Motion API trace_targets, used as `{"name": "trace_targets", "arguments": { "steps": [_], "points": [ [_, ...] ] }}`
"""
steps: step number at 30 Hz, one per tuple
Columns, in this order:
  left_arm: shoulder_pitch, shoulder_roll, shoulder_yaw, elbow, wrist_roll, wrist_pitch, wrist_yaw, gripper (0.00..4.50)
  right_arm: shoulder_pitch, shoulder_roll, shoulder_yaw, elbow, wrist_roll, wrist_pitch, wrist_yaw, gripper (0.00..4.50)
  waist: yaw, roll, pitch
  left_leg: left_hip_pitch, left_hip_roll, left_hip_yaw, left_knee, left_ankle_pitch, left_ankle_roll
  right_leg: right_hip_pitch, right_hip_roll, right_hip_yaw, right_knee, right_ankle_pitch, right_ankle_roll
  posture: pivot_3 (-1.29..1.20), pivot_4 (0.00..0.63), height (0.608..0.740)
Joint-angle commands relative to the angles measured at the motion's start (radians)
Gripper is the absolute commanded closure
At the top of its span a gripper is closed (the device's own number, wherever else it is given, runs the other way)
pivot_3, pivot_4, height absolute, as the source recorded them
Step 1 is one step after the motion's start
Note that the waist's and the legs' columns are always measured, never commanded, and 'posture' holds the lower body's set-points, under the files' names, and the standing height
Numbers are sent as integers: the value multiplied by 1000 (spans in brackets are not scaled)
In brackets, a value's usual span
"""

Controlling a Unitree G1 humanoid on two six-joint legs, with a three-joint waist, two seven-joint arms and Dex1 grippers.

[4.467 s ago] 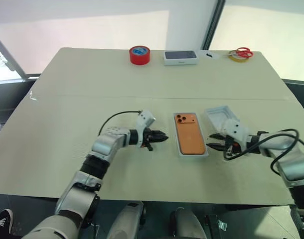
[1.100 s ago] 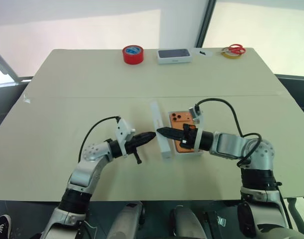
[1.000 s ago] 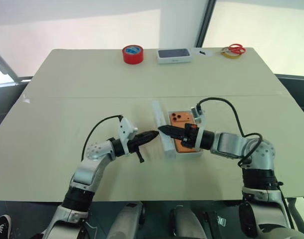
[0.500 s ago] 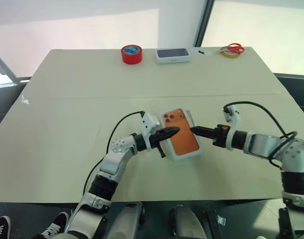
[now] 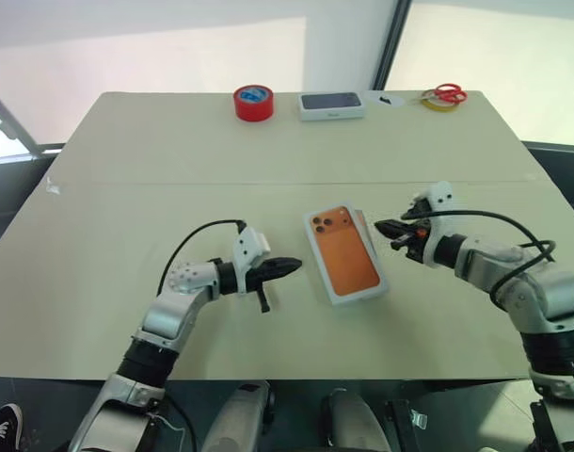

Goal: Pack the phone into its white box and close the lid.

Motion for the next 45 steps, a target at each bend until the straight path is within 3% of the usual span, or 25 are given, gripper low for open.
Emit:
{"name": "trace_targets", "arguments": {
  "steps": [1, 11, 21, 45],
  "points": [
    [-31, -42, -38, 35, 44, -40, 24, 4500, 10, -18, 20, -10, -100, -85, 52, 4462, 0, 0, 0, 0, 0, 0, 0, 0, 0, 0, 0, 0, 0, 0, 0, 0, 150, 740],
    [-131, -169, -43, 177, 53, -60, 58, 4500, 45, -18, 62, -59, -279, -137, 113, 4462, 15, 0, 0, 0, 0, 0, 1, 0, 0, 0, 0, 0, 0, 0, 0, 0, 150, 740],
    [-158, -197, -19, 198, 60, -68, 92, 4500, -51, 86, 63, 48, -389, -122, 55, 4462, 15, 0, 0, 0, 0, 0, 1, 1, -1, 0, 0, -1, 2, 0, 0, 0, 150, 740],
    [-210, -252, -5, 272, 89, -122, 155, 4500, -124, 168, 97, 127, -519, -166, 93, 4462, 15, 0, 0, 1, -1, 0, 2, 1, -1, 0, 1, 0, 4, 0, 1, 0, 150, 740]
  ]
}}
